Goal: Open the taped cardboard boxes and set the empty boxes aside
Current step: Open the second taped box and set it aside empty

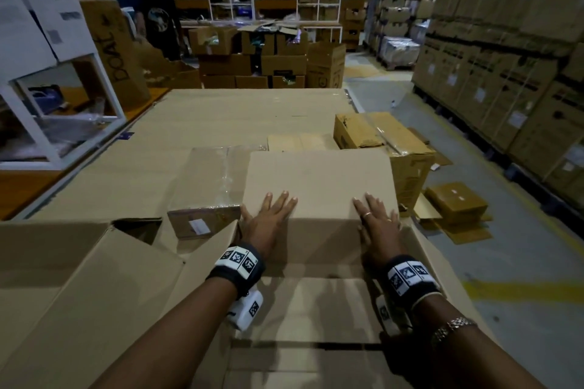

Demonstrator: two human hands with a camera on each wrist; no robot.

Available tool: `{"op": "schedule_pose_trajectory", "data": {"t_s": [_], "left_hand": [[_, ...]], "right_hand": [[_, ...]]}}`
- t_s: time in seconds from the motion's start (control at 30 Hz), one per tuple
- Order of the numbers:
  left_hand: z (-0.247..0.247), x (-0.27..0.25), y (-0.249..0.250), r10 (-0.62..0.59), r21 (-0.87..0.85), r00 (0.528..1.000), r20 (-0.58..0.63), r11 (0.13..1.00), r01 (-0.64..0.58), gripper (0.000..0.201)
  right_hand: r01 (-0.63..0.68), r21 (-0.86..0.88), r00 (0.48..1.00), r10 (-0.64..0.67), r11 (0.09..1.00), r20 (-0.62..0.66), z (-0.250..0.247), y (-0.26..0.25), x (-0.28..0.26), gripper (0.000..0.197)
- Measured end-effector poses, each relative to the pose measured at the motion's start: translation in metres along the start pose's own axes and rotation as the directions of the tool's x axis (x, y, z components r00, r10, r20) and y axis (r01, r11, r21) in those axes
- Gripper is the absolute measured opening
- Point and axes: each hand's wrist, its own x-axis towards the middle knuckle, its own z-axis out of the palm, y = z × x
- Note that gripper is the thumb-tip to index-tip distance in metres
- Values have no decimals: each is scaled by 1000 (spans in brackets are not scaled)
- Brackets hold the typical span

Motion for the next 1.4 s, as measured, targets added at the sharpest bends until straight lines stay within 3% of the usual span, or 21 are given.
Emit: {"op": "schedule_pose_trajectory", "data": {"t_s": [0.07,0.17,0.27,0.37,0.43,0.63,0.97,1.17,1.27,1.33,1.4], "left_hand": [[3,0,0,-7,-7,1000,-12,1000,7,60],[-9,-2,5,7,177,998,69,984,-20,81],[-30,-12,11,20,268,988,150,962,-60,102],[-46,-26,-1,74,101,970,233,990,-100,86],[-55,-45,-7,109,-33,969,220,994,-104,85],[-73,-130,-7,125,-205,973,192,975,-85,80],[-94,-270,68,289,-420,950,122,882,-214,40],[-83,-370,65,133,-616,990,-54,776,-138,49],[-58,-409,61,7,-668,991,-130,739,-93,45],[-39,-425,60,-88,-667,969,-231,740,-91,45],[-24,-437,63,-227,-603,894,-386,796,-59,43]], "right_hand": [[-27,-11,1000,27,1000,-16,3,7,-5,79],[-39,-23,999,39,999,12,2,6,-7,84],[-76,-13,992,77,997,95,-14,0,-8,74],[-150,95,957,121,984,264,-52,-4,-9,67],[-188,143,940,135,972,314,-84,-7,-16,65],[-135,261,945,46,956,323,-156,-16,-92,59],[-139,334,952,34,932,303,-219,-54,-277,31],[-210,533,976,212,820,58,-221,-59,-380,23],[-274,683,924,383,677,-9,-194,-48,-419,23],[-299,737,877,479,606,-38,-172,-39,-437,30],[-309,772,840,540,556,-52,-154,-33,-448,44]]}}
